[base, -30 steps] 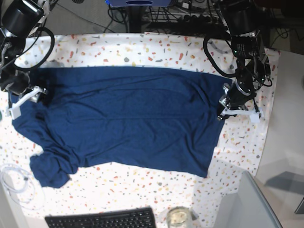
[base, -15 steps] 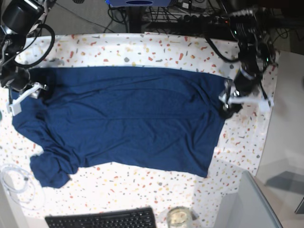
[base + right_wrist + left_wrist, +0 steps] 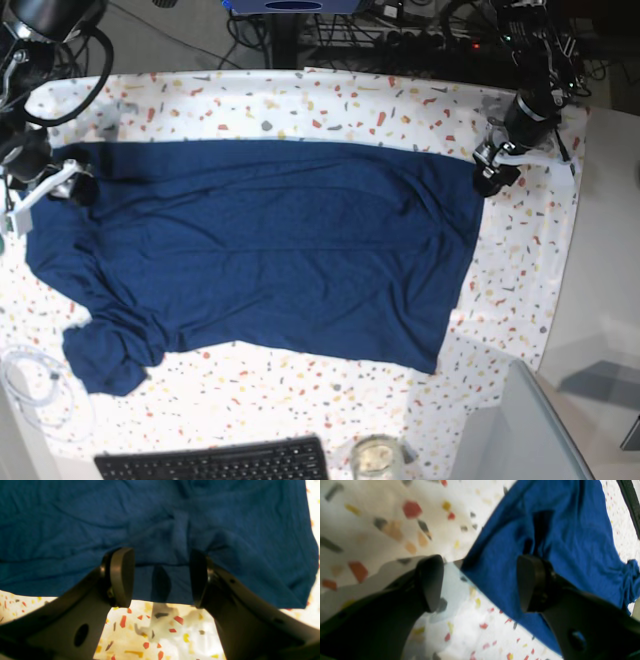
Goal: Layout the t-shirt on the table in an organized manner, then fold the t-shirt properly
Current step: 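Pull the hem corner with the left gripper away from the right gripper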
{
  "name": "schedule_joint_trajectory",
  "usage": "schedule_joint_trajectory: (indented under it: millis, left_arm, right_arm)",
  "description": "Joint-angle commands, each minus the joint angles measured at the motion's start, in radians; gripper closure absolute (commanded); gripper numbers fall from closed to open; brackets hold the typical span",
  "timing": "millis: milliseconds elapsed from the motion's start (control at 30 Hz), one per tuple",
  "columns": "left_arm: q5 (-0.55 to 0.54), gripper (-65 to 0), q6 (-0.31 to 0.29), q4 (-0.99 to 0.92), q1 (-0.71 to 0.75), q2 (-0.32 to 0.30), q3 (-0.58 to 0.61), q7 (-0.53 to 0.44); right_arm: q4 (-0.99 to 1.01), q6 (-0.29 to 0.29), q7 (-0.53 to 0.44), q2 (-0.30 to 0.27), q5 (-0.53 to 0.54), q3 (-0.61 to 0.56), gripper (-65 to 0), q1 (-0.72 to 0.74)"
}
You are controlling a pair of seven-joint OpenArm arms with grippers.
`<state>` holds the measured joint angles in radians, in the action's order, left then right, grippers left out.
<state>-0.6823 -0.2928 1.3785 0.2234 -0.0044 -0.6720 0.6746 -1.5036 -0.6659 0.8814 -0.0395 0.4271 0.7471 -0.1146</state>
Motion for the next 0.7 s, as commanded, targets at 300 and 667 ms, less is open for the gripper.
schedule_joint_trajectory:
  millis: [300, 667]
  left_arm:
    - [0.151, -43.3, -0.023, -0.034, -0.069, 0.022, 0.001, -0.009]
    - [0.151, -42.6, -0.098, -0.116, -0.084, 0.022, 0.039, -0.009]
  right_arm:
    - [-0.025, -0.005, -0.021, -0.012, 0.023, 0.016, -32.7, -0.013]
    - [0.047, -0.032, 0.0, 0.025, 0.054, 0.363, -36.2, 0.028]
